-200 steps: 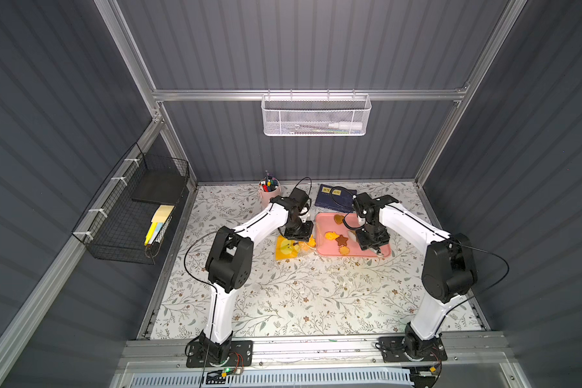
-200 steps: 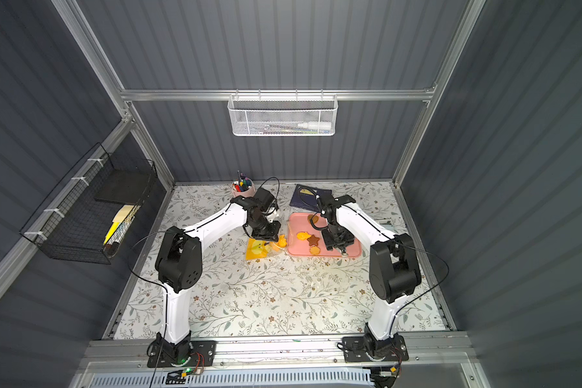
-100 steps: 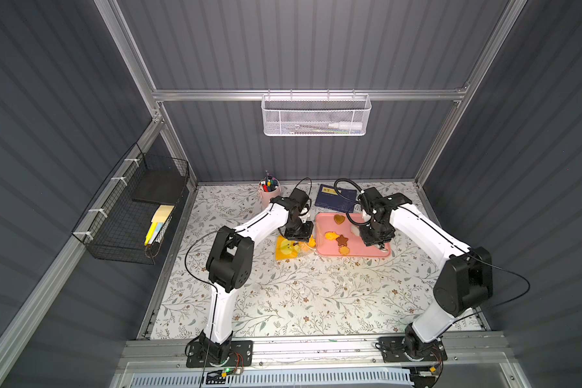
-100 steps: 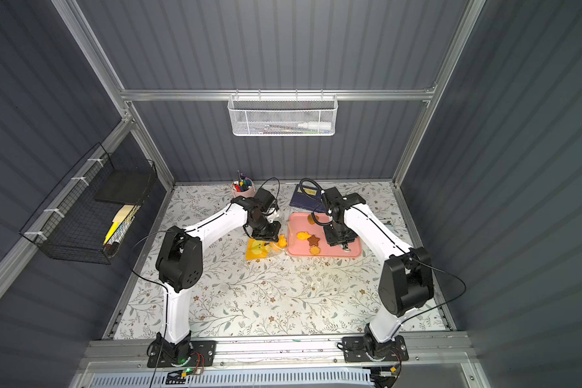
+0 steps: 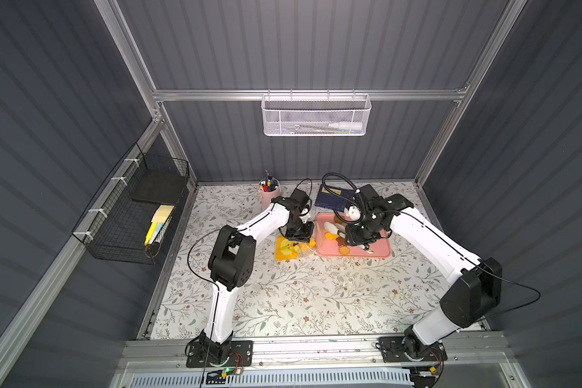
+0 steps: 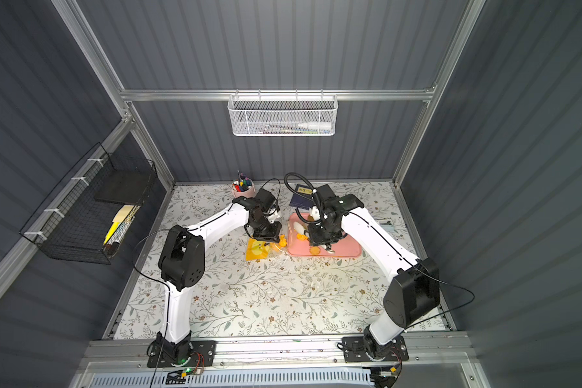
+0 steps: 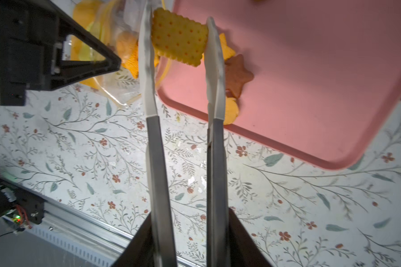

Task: Put the cookies into a resealable bag to prevent moisture
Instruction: Place the cookie in the ziploc bag, then pick up the cookie from the tray.

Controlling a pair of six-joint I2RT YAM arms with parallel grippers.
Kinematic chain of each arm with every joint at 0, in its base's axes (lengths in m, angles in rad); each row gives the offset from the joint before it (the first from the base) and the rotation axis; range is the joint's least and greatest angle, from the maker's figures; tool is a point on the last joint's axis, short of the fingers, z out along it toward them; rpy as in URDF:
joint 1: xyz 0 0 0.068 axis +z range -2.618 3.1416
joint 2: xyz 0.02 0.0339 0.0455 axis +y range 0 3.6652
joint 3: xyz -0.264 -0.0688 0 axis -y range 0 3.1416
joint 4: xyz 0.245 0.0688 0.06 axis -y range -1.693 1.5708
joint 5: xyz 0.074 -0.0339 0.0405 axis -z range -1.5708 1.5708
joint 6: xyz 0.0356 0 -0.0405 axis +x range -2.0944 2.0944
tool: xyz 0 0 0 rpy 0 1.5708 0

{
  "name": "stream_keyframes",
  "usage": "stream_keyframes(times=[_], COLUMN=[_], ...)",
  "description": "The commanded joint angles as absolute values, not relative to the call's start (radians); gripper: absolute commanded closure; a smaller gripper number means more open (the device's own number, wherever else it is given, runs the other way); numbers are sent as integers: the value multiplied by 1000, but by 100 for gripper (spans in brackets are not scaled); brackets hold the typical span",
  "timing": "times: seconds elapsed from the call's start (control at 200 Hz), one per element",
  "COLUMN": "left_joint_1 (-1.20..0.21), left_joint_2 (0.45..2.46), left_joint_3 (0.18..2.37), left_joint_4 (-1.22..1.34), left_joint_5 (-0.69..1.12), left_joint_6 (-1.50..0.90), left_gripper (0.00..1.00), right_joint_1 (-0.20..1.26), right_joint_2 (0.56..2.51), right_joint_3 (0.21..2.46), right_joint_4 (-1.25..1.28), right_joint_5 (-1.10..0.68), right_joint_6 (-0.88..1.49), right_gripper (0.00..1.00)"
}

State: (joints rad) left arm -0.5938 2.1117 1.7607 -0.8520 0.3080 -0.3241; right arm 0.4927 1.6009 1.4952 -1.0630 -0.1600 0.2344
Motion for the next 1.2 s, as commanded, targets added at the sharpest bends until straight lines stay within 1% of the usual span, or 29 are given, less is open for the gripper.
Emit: stream_keyframes(times=[0.0, 0.16, 0.265, 0.3, 0.36, 0.51, 0.61, 0.745, 0.886, 1.021, 1.196], left_joint_1=[-591, -589, -587, -586, -584, -583, -577, -565, -558, -555, -555], left_joint_2=[2122, 2110, 2101, 2096, 2091, 2098, 2107, 2115, 2111, 2109, 2105], left_joint_3=[1798, 1813, 1816, 1814, 1812, 1811, 1813, 1825, 1827, 1826, 1807], left_joint_4=[-877, -885, -902, -904, -905, -904, -902, -926, -936, -937, -927], left_joint_5=[322, 322, 316, 314, 311, 308, 299, 274, 254, 250, 259], left_joint_6=[-308, -308, -307, -307, -308, -308, -301, -290, -279, -277, -283], left_gripper=[100, 100, 100, 100, 100, 100, 100, 100, 100, 100, 100], right_joint_1=[515, 522, 522, 523, 522, 523, 522, 515, 499, 498, 516], right_joint_2=[1639, 1679, 1701, 1704, 1701, 1650, 1597, 1507, 1437, 1439, 1475], right_joint_3=[1494, 1467, 1468, 1467, 1462, 1452, 1448, 1433, 1397, 1375, 1340], right_joint_4=[-991, -930, -927, -922, -910, -892, -896, -981, -1123, -1235, -1248], right_joint_5=[-228, -266, -254, -256, -263, -261, -259, -168, -58, 32, 46], right_joint_6=[287, 317, 324, 324, 328, 320, 309, 276, 240, 231, 253], right_gripper=[57, 57, 57, 55, 48, 44, 44, 44, 44, 44, 44])
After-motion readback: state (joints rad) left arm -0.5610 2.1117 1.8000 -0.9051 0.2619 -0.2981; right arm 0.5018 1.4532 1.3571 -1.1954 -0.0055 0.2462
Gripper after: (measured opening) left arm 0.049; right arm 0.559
